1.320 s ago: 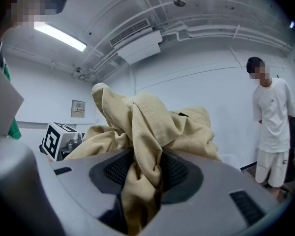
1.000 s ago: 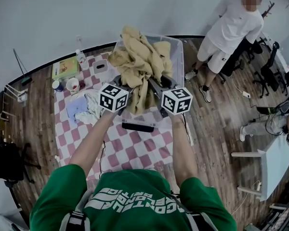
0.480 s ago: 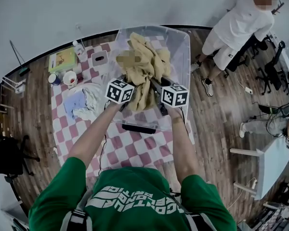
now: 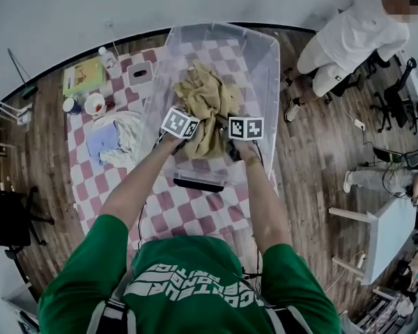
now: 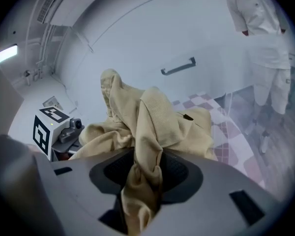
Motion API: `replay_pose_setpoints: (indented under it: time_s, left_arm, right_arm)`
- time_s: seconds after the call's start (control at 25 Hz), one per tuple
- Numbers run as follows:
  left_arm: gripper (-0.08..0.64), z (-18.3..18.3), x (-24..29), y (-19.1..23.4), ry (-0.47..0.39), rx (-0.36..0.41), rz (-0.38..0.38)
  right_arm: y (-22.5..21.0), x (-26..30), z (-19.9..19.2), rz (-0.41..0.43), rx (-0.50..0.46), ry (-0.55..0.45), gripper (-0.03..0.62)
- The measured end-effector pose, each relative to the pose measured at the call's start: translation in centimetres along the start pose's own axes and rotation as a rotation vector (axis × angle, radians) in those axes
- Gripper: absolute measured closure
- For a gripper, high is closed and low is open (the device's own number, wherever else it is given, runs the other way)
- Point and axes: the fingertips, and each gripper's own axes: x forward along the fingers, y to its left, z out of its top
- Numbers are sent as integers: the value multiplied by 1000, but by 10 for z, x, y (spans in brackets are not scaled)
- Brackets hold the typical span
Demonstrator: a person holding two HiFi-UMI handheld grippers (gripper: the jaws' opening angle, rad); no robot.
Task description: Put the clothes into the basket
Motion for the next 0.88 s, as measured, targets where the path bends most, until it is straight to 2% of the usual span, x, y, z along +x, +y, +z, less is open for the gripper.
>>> replay_pose_setpoints:
  time_s: [0.2,0.44,0.64,0.88]
  left_arm:
    - [482,-31,28,8,107,-9,-5]
    - [480,-56,50,14,235,46,-14]
    - [480,-81,60,28,327,51,9]
    - [480,-90,62,34,341,25,17]
  right_arm:
    - [-20,23,-32,-9,66,106,434]
    - [-35,41,-57,-3,105,197,434]
    - [-38,59,-76,-13,109,265,439]
    - [-38,69,-82,-8,100,287,443]
